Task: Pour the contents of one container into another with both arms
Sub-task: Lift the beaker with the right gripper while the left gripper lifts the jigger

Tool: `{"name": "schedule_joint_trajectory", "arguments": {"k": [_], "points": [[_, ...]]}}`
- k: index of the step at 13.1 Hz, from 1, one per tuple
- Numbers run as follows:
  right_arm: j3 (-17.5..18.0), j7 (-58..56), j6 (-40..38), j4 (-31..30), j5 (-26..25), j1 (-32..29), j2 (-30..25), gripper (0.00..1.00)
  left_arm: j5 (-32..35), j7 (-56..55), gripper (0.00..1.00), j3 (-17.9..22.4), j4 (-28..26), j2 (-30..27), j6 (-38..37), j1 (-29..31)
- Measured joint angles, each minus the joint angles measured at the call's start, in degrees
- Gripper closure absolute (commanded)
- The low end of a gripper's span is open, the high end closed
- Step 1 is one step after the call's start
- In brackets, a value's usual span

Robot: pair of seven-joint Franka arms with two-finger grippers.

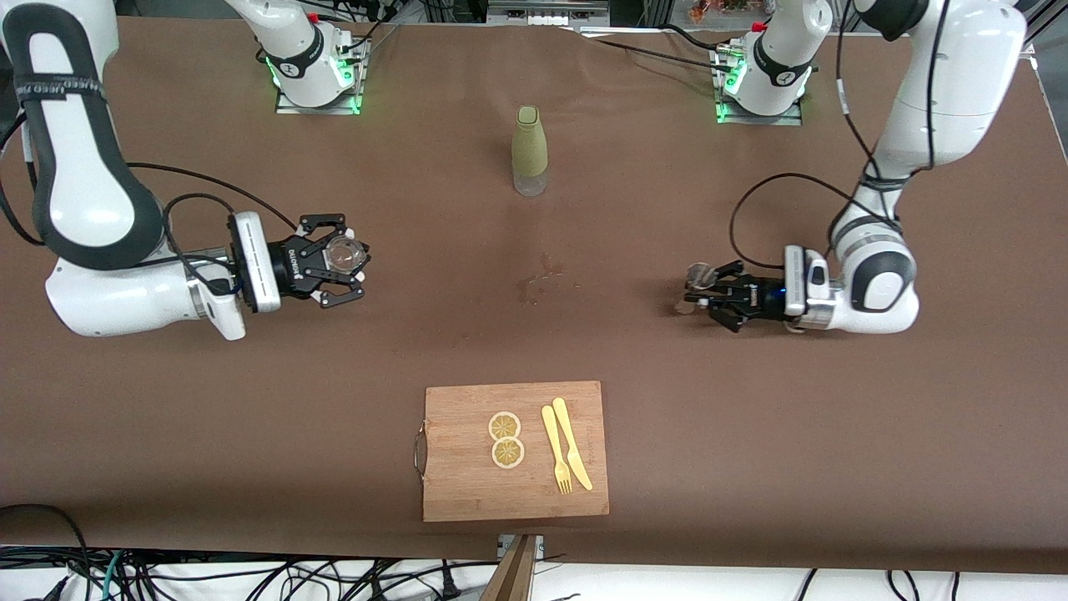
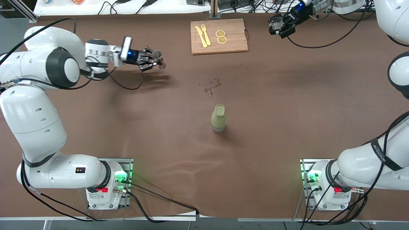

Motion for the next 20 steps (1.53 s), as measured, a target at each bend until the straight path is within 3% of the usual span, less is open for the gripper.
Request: {"name": "schedule_joint_trajectory", "arguments": {"k": [10,14,16,20], "points": [[9.9,8.2,11.8,-1.0,-6.5,0.2,-2.0,1.00,-30.0,-3.2,1.00,-1.6,-0.2,0.9,16.6,-19.1],[11.8,8.6,15.2,-3.3,-7.0,0.3,-2.7,1.00,-42.7,-5.0,1.00,-3.4,-0.1,0.9,22.8,-26.4],[12.0,8.6,16.0,-3.7,-8.4,0.5,-2.8,1.00,-48.2,-5.6,1.00,-1.0,0.2,0.9,24.5,-32.8],[12.8,9.8,18.7,-6.1,-12.6,1.2,-2.8,1.00,-56.1,-8.2,1.00,7.8,0.5,0.8,24.8,-45.1]]}}
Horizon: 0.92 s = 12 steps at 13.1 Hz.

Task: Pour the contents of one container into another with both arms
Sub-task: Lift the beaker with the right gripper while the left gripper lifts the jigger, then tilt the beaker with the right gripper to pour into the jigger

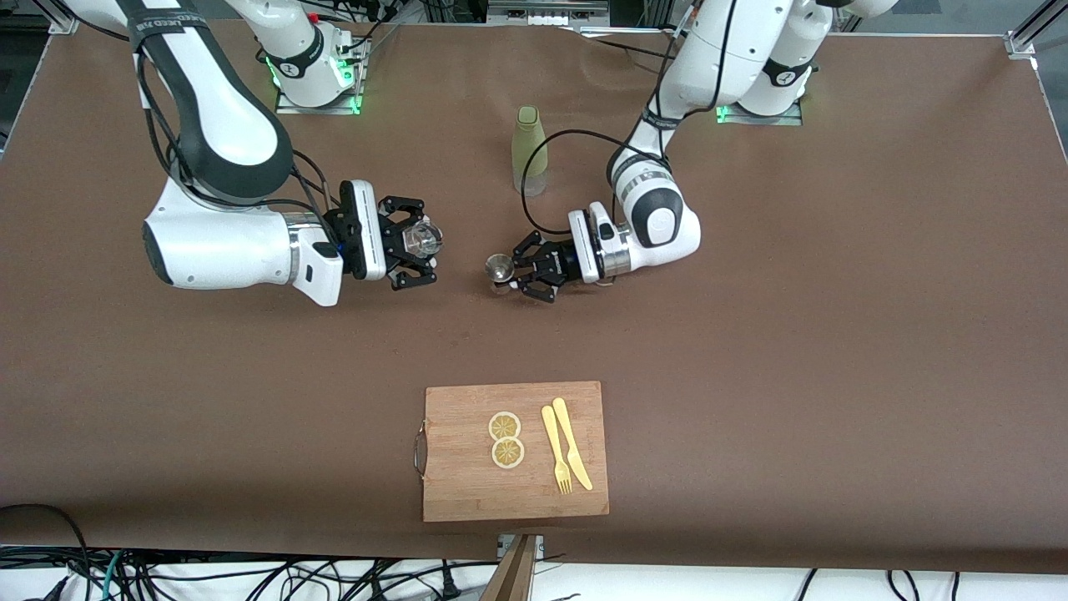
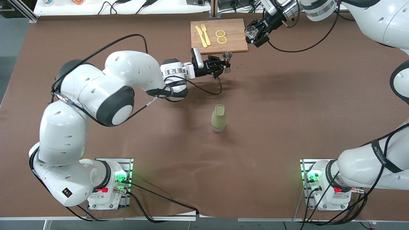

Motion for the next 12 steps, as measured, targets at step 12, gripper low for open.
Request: {"name": "schedule_joint_trajectory", "arguments": {"k": [12], "points": [[2.5,5.2,5.5,-6.8,-6.9,1.0,-4.1,1.00,-5.3,-3.2,1.00,5.9,0.0,-0.6,1.9,-9.6]]}}
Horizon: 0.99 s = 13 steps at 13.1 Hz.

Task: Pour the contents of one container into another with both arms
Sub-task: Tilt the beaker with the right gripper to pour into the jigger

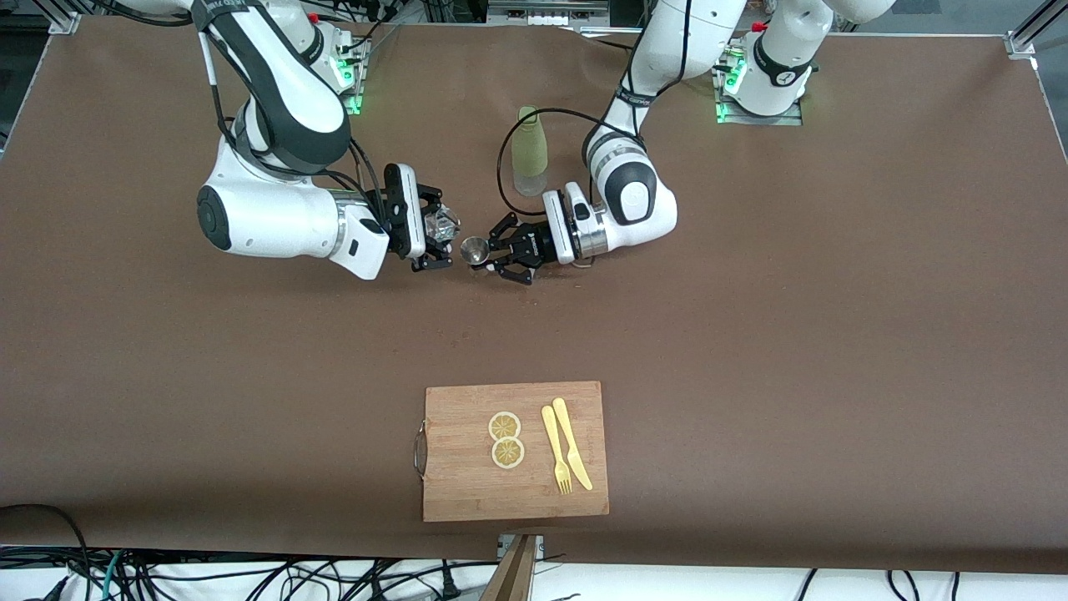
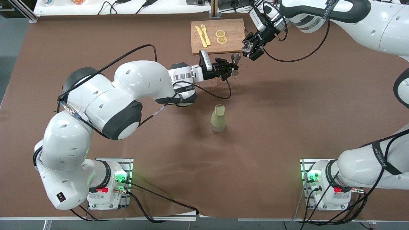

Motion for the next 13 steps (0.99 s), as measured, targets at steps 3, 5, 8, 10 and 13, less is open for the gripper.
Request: {"name": "schedule_joint_trajectory", "arguments": {"k": [3,5,8,10,13], "points": [[0.2,3.1,-0.3,-0.1,-2.6,0.3,-1.3,1.00,-0.4,-0.1,1.00,0.0,0.0,0.0,0.0,-1.0],[0.4,5.0,-0.5,-0.2,-4.0,0.5,-2.0,1.00,-0.7,-0.3,1.00,0.0,0.0,-0.1,0.0,-1.6],[0.4,5.3,-0.8,-0.7,-5.0,0.8,-2.4,1.00,-1.4,-0.7,1.00,0.1,0.0,-0.1,0.7,-2.3],[0.4,5.3,-1.0,-1.2,-5.7,1.0,-2.6,1.00,-1.6,-1.0,1.00,0.1,0.0,-0.2,1.3,-2.4],[0.4,5.3,-1.0,-2.1,-6.2,1.1,-3.0,1.00,-1.6,-1.2,1.00,0.1,0.0,-0.2,1.4,-2.4]]}}
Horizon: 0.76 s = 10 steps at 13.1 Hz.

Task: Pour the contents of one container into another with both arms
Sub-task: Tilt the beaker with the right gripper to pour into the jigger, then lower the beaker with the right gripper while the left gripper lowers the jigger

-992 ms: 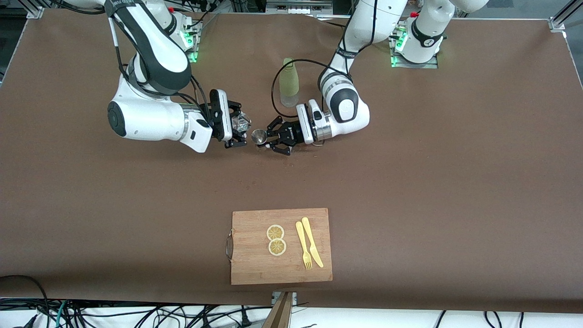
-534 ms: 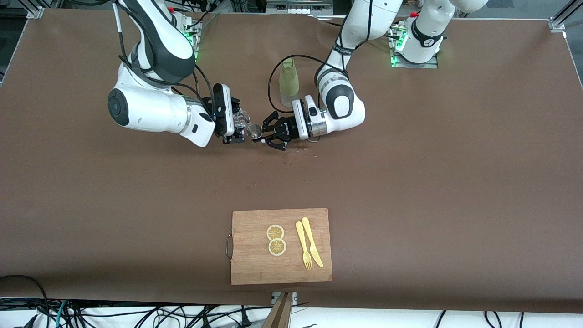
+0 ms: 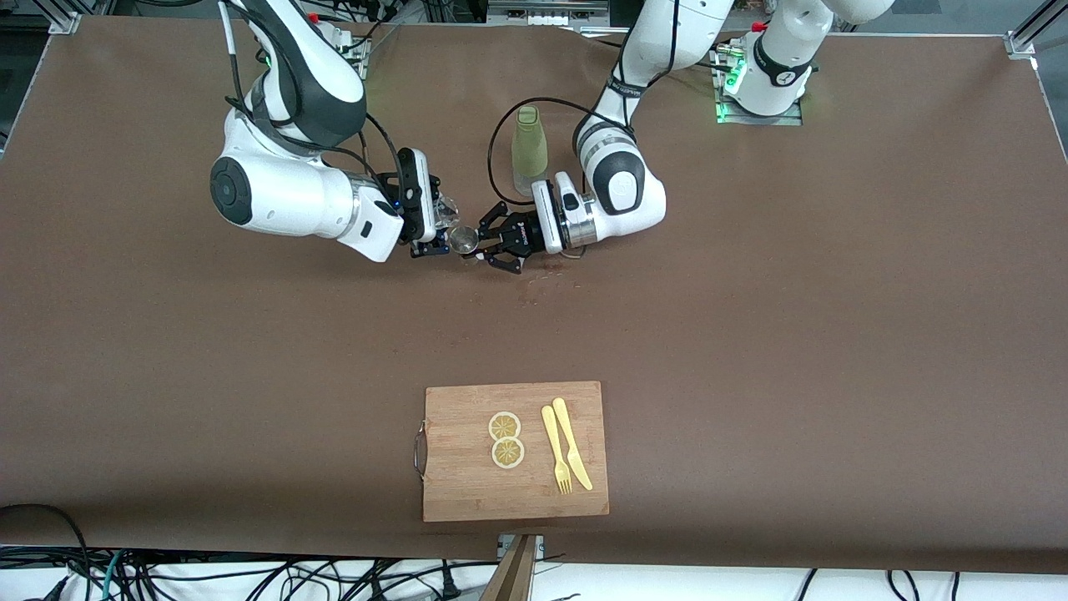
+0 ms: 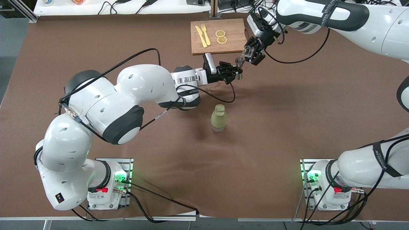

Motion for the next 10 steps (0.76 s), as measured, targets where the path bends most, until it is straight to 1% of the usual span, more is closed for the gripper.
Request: {"name": "schedule_joint_trajectory", "arguments": {"k": [7,8,10], "points": [[0.0,-1.2,-1.3,-0.4,0.0,0.0,-0.2,1.00,0.0,0.3,1.00,0.0,0.0,-0.3,0.1,0.0],[0.0,-2.1,-1.4,-0.4,0.7,-0.1,-0.2,1.00,0.0,0.7,1.00,0.1,0.0,-0.3,0.2,0.0],[-0.2,-5.8,-1.5,-0.5,4.5,-0.4,-0.3,1.00,0.0,1.8,1.00,0.1,-0.3,-0.3,0.2,0.0]]}}
